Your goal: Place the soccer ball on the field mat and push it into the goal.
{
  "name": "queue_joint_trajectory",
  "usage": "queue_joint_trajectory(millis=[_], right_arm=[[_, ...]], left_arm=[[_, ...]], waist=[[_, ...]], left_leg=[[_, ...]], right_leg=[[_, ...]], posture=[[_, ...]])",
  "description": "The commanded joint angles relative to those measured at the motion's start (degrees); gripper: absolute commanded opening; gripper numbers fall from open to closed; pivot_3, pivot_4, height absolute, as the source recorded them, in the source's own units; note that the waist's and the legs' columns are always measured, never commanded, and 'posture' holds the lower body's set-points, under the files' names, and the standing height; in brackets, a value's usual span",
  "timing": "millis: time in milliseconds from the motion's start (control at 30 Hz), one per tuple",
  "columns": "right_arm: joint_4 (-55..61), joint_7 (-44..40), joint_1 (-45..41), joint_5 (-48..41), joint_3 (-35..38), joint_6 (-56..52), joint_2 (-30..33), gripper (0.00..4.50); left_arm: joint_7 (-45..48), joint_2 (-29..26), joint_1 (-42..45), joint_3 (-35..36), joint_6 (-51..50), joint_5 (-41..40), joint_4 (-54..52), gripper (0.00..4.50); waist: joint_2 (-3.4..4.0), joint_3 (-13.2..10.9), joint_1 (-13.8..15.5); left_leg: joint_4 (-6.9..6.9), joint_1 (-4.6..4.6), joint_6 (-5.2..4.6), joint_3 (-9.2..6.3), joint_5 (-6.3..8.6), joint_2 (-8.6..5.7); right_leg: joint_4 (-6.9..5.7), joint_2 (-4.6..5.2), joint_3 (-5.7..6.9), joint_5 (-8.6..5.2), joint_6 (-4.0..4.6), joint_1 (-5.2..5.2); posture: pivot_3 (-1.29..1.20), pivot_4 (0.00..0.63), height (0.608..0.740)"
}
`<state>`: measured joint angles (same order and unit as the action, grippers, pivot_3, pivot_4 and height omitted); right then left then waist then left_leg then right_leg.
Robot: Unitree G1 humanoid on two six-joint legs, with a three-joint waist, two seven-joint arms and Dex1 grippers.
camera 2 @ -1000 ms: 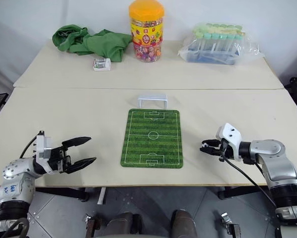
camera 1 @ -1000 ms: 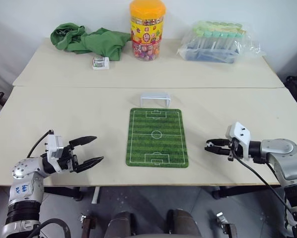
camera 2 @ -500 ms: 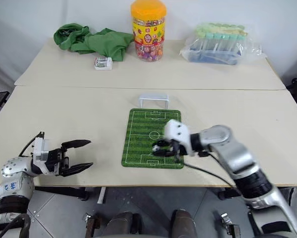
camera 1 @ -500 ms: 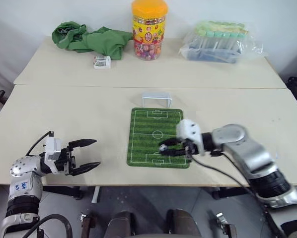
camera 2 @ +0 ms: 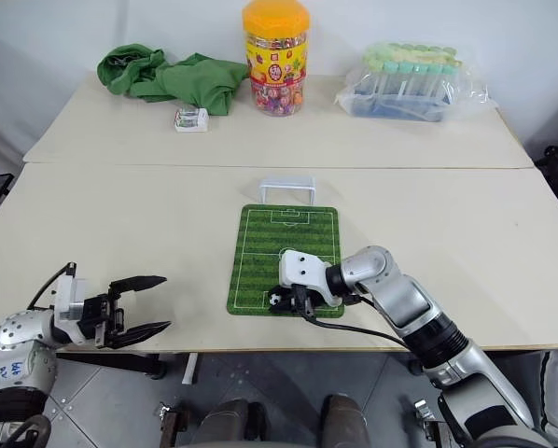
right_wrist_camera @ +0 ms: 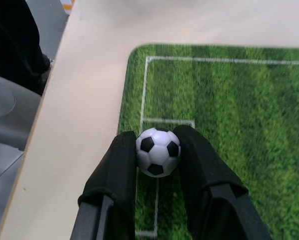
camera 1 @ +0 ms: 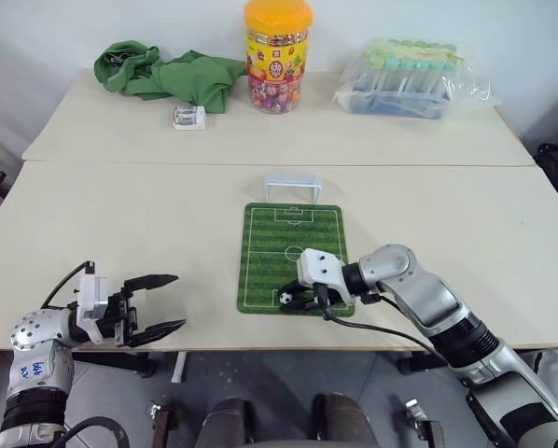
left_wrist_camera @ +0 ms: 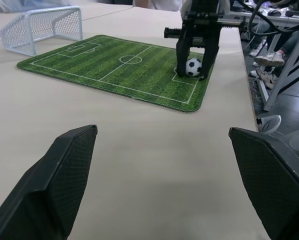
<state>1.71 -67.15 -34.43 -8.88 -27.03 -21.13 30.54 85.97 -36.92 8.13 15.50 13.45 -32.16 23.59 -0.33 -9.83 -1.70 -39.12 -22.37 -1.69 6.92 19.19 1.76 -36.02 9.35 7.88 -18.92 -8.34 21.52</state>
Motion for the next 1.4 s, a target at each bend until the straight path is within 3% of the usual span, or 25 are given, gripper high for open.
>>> queue_joint_trajectory(millis=[33,233,433,800,967,1067,1300,1400], right_arm=[[-0.7,-1.0,0.0,0.0,1.6,1.9,0.4,0.84],[-1.1,-2.1,0.7,0.0,1.7,2.8,0.7,0.84],[-1.0,-2.1,0.8,-0.1,2.2,2.9,0.6,2.80],[3.2,-2.6,-0.4,-1.4,3.4,1.6,1.0,2.80],[13.9,-2.2,0.3,-5.2,5.9,-4.9,2.3,2.80],[17.4,-2.3,2.0,-5.2,6.2,-5.6,4.3,2.20],[19.3,-3.2,5.7,-4.1,3.3,-4.8,6.3,0.03],[16.8,-2.3,5.5,-3.4,2.0,-4.3,4.4,0.01]], left_arm=[[1.3,-0.7,-0.4,1.4,-0.2,-1.6,-2.1,4.50],[0.9,-0.5,0.5,1.4,-0.3,-1.3,-1.8,4.50],[0.5,-0.3,1.4,1.3,-0.3,-1.0,-1.3,4.50],[1.0,-0.1,2.2,1.3,-0.7,-1.5,-1.2,4.50],[1.6,-1.2,-0.1,2.8,-2.0,-3.1,-3.1,4.50],[2.2,-2.7,-2.9,4.5,-2.7,-3.8,-4.0,4.50],[2.7,-6.0,-9.1,8.8,-3.3,-5.7,-6.4,4.50],[0.5,-5.7,-10.5,12.2,-4.8,-8.3,-8.6,4.50]], waist=[[0.00,0.0,0.0],[0.00,0.0,0.0],[0.00,0.0,0.0],[0.00,0.0,0.0],[0.01,0.0,0.0],[-0.01,0.0,0.0],[-0.02,0.0,0.0],[-0.02,0.0,0.0]], left_leg=[[0.00,0.00,0.00,0.00,0.00,0.00],[0.00,0.01,0.00,0.01,0.00,-0.01],[0.00,0.01,0.00,0.02,0.00,-0.01],[0.00,0.01,0.00,0.02,0.00,-0.01],[0.00,0.00,0.00,-0.01,0.00,0.03],[0.02,0.01,0.03,-0.03,0.02,0.03],[0.03,0.01,0.02,0.00,0.03,0.04],[0.02,0.02,0.02,0.00,0.03,0.04]], right_leg=[[0.00,0.00,0.00,0.00,0.00,0.00],[0.00,0.00,0.00,0.00,0.00,0.00],[0.00,0.00,0.00,0.00,0.00,0.00],[0.00,-0.01,0.00,0.00,0.00,0.00],[0.00,0.00,0.00,0.00,0.00,0.00],[0.02,-0.01,0.01,0.00,0.00,0.00],[0.05,0.01,-0.02,0.00,0.00,-0.01],[0.04,0.02,-0.03,0.00,0.00,0.00]], posture=[[0.00,0.150,0.740],[0.00,0.150,0.740],[0.00,0.150,0.740],[0.00,0.150,0.740],[0.00,0.150,0.740],[0.00,0.150,0.740],[0.00,0.150,0.740],[0.00,0.150,0.740]])
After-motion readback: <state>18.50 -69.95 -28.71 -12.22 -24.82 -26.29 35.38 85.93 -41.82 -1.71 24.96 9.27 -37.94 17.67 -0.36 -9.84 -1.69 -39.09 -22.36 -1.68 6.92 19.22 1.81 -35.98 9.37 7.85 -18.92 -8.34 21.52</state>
